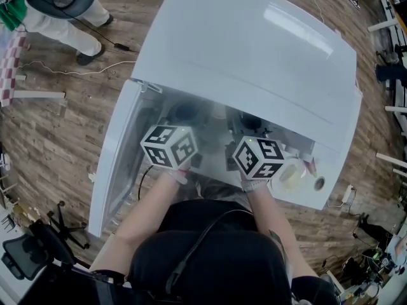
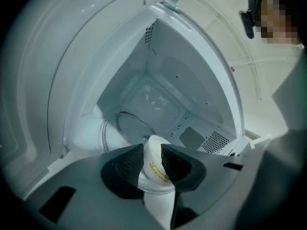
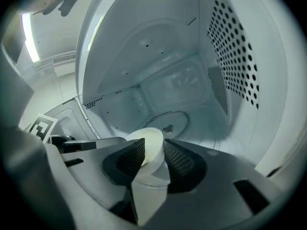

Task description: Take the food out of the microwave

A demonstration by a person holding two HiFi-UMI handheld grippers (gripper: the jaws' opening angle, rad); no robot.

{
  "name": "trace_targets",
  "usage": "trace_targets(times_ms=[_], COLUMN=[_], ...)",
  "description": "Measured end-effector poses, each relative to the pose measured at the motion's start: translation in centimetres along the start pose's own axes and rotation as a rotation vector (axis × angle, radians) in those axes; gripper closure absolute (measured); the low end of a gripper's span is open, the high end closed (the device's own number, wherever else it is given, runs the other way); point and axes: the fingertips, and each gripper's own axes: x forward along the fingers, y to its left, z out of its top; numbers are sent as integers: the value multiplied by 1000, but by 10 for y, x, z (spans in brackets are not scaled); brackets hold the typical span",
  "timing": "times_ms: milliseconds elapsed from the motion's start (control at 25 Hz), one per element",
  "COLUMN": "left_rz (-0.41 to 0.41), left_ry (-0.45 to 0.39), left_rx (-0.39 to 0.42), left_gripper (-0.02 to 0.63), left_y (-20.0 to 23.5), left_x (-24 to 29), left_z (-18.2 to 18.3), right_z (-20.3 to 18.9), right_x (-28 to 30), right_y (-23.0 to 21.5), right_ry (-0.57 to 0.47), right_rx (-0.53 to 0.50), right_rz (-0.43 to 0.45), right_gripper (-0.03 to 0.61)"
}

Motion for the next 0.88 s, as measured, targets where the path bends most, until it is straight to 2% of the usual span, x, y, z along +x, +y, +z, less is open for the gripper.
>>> trace_targets(times_ms=[80,240,520,880], left_rz=[1,35,60,94], left_ry=[6,7,-18,0], left_rx=[-31,-16,-74,19], left_gripper=[511,511,522,525], left_y=[2,2,1,-1], left_x=[0,-1,-8,-17], left_z=[0,-1,-4,-6], right_z=[0,-1,-4,-5], right_x=[0,-2,-8,-11], right_y=[0,0,1,7], right_ry=[1,-1,-14,-22], right_rx=[3,15,20,19], right_rz=[2,-7,-10,-10], right_gripper=[441,446,453,454])
